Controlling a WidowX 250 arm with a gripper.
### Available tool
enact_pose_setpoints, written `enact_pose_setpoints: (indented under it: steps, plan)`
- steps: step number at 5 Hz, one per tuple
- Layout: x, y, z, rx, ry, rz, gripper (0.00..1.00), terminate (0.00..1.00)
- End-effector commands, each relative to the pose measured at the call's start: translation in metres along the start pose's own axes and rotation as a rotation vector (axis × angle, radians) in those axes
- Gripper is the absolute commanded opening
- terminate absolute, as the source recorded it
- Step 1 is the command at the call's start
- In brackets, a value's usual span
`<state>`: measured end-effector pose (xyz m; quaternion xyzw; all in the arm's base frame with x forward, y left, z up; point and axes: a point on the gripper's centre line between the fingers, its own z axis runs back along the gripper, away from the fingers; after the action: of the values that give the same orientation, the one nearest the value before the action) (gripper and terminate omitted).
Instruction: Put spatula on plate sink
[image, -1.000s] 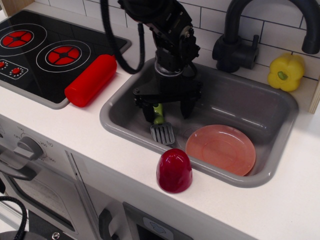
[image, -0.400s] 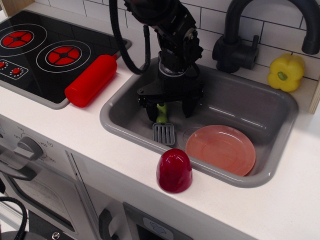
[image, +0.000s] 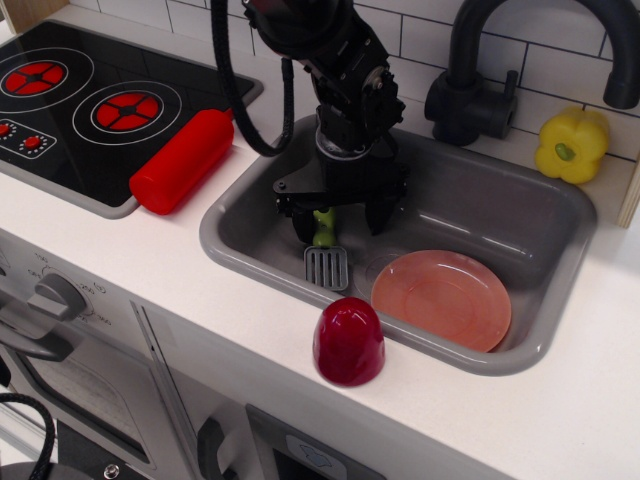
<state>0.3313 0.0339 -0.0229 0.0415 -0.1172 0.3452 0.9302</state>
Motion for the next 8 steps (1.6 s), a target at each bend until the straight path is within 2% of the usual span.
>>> enact_pose_setpoints:
  steps: [1, 3, 4, 5, 6, 8]
  plan:
    - [0.000, 0.008, 0.012, 0.013, -0.002, -0.027, 0.00, 0.00]
    - [0.009, 0.016, 0.050, 0.047, -0.044, -0.038, 0.00, 0.00]
    - [0.015, 0.017, 0.072, 0.039, -0.055, -0.023, 0.00, 0.00]
    - [0.011, 0.010, 0.083, 0.019, -0.026, -0.017, 0.00, 0.00]
    - [-0.007, -0.009, 0.088, -0.012, -0.004, 0.004, 0.00, 0.00]
    - [-0.046, -0.034, 0.079, -0.012, 0.016, 0.037, 0.00, 0.00]
